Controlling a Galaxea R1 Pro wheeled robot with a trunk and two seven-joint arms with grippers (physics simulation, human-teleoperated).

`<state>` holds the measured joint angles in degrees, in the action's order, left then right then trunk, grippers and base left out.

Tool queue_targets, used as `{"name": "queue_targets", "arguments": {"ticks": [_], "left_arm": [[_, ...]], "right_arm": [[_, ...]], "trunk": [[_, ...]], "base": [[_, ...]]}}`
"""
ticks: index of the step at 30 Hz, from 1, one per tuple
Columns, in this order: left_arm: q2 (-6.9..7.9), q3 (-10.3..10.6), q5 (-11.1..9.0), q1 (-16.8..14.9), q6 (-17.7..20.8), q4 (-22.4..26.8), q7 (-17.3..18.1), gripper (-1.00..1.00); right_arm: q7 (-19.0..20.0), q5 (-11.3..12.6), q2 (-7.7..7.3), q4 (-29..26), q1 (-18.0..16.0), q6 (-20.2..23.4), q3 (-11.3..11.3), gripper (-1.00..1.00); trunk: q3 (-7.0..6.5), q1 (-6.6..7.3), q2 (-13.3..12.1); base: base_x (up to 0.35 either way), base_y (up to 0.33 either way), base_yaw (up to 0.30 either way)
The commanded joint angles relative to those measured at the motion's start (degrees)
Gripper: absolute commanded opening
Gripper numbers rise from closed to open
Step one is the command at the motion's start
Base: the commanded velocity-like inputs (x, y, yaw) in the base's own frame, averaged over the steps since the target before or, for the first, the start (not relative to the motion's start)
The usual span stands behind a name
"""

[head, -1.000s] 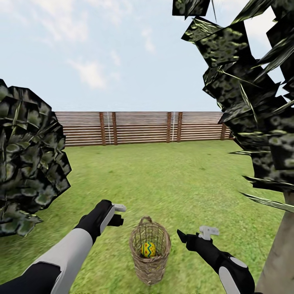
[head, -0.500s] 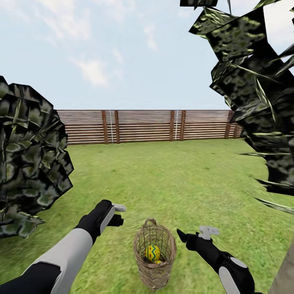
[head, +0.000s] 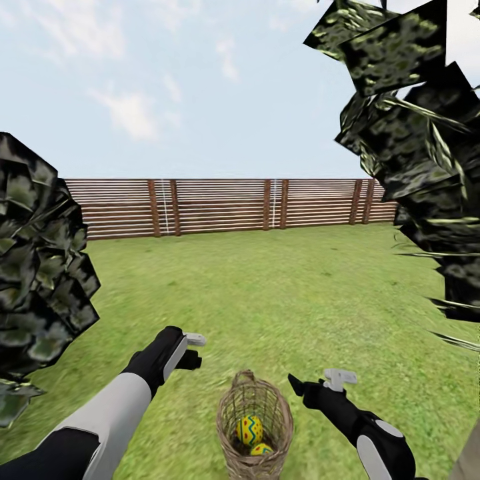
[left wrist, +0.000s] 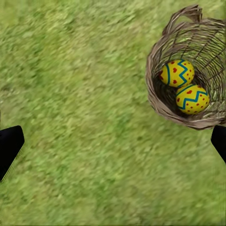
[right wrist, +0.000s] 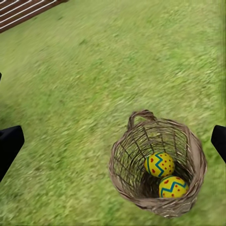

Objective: Take the three Easter eggs out of the wicker basket on the lawn in the garden, then place them on the lawn next to a single tree (choose any tree) so that all three eggs are next to the same tree and none are left in the basket.

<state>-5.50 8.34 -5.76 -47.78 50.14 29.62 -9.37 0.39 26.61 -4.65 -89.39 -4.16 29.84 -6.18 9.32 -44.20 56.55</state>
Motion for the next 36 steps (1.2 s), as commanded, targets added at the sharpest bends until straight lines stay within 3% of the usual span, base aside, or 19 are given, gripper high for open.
{"name": "queue_targets", "arguments": {"ticks": [1, 15, 36], "left_arm": [[0.05, 0.3, -0.6, 0.0, 0.2, 0.1, -0.5, 1.00], [0.05, 0.3, -0.6, 0.0, 0.2, 0.1, -0.5, 1.00], [0.05, 0.3, -0.6, 0.0, 0.2, 0.0, -0.4, 1.00]], "right_arm": [[-0.1, 0.1, -0.01, -0.1, -0.1, 0.6, -0.1, 1.00], [0.3, 0.2, -0.08, -0.1, -0.1, 0.2, 0.2, 1.00], [0.4, 0.3, -0.16, 0.0, -0.1, 0.2, 0.4, 1.00]], "trunk": [[0.09, -0.03, 0.1], [0.03, -0.03, 0.1], [-0.83, -0.03, 0.1]], "base": [[0.177, 0.157, -0.056], [0.117, 0.145, -0.043], [0.015, 0.034, -0.254]]}}
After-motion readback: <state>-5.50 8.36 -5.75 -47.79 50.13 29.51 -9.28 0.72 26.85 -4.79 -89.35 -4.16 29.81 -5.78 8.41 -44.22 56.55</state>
